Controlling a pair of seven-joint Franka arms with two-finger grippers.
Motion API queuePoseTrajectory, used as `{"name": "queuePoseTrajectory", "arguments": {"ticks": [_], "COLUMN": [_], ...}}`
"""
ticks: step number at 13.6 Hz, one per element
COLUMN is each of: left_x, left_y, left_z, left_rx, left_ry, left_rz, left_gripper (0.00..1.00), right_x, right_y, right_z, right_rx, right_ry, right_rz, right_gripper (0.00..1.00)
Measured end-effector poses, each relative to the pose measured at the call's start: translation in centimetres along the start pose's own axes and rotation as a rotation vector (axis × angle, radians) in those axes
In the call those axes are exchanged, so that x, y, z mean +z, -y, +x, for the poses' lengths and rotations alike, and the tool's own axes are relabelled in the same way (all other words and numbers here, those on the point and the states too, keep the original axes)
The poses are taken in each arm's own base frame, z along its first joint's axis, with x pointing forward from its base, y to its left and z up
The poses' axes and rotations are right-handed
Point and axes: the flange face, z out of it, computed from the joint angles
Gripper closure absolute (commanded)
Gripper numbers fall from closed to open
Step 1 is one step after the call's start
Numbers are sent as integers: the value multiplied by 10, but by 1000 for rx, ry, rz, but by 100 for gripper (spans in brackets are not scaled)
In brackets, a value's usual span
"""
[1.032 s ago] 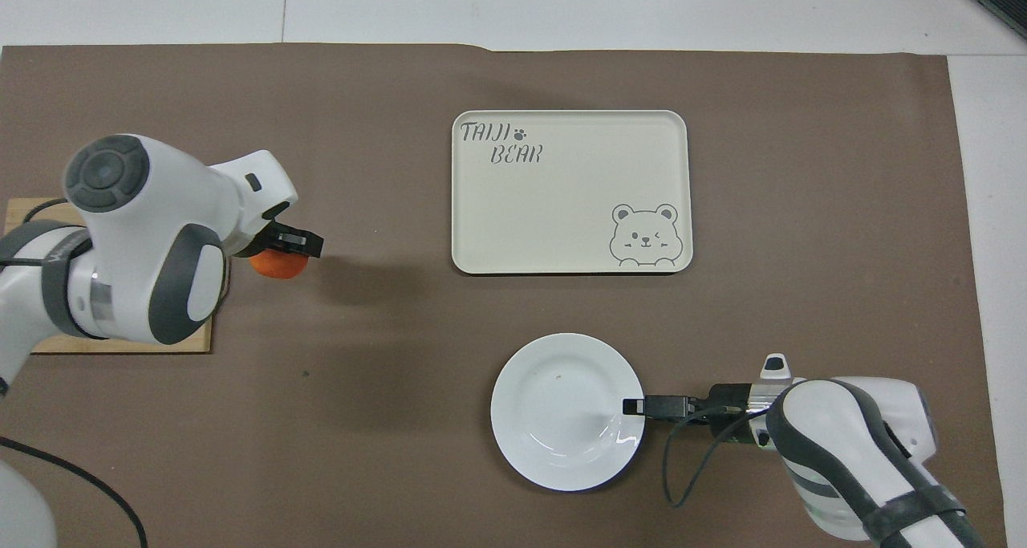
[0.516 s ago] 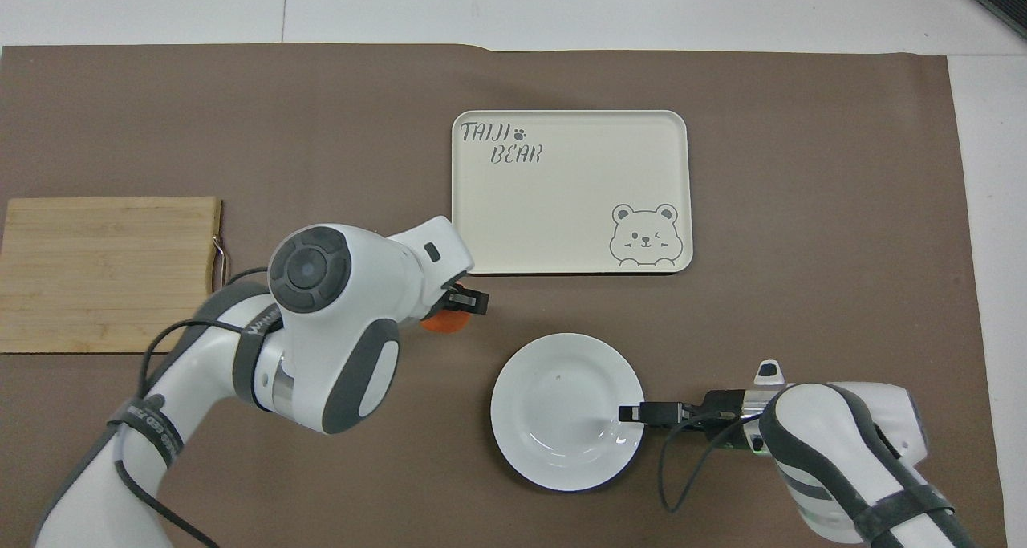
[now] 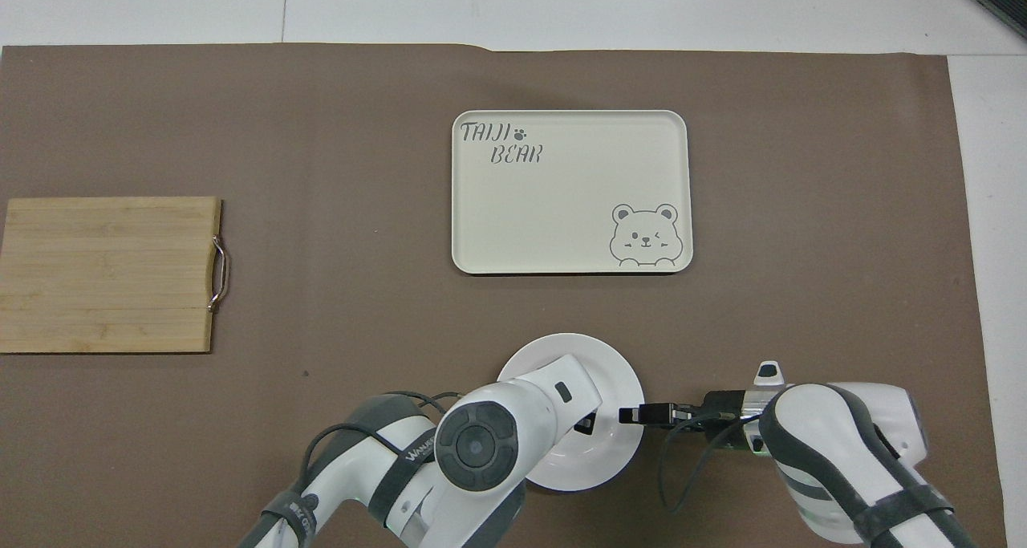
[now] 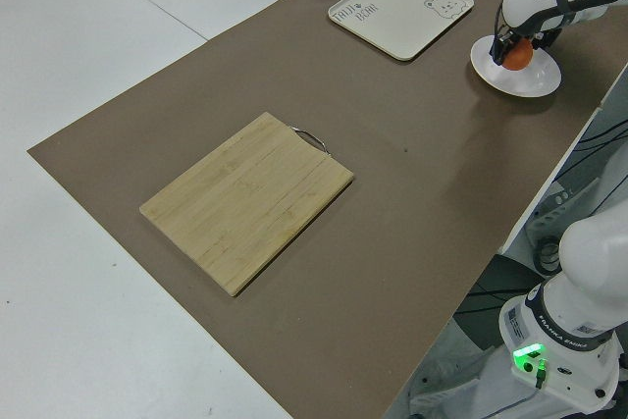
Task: Place orange and plate with both arms
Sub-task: 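Carry the orange over the white plate and release it with the left gripper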
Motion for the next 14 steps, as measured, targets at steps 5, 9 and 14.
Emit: {"name": "queuePoseTrajectory", "arguments": {"ticks": [5, 9, 14], "left_x": [39, 33, -5], "left_y": [-12, -11, 1], "left_z": [-13, -4, 18], "left_rx": [-3, -19, -58], "left_ry": [-23, -46, -69], "left_rz": [-3, -14, -28], "left_gripper": [2, 0, 0], "right_x": [0, 0, 0], "right_y": [0, 0, 0], "right_z": [0, 0, 0], "right_rx": [0, 0, 1], "right_ry": [0, 0, 0], "right_rz": [0, 0, -1], "right_gripper": [51, 61, 79]}}
